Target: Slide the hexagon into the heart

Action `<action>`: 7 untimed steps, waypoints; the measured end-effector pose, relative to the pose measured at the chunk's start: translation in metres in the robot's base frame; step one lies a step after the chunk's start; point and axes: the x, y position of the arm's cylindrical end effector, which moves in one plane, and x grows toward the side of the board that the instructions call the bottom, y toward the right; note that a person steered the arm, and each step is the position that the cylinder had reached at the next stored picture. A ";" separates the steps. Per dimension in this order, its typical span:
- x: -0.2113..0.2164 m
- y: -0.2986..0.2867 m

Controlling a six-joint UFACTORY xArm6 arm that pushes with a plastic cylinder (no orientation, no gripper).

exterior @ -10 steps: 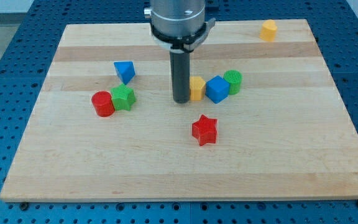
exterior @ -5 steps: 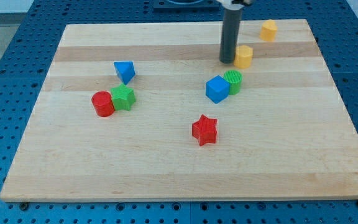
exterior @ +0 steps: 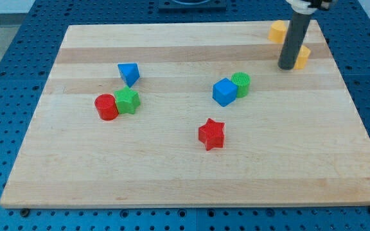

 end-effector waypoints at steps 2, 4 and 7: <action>0.010 0.034; -0.030 0.033; -0.054 0.033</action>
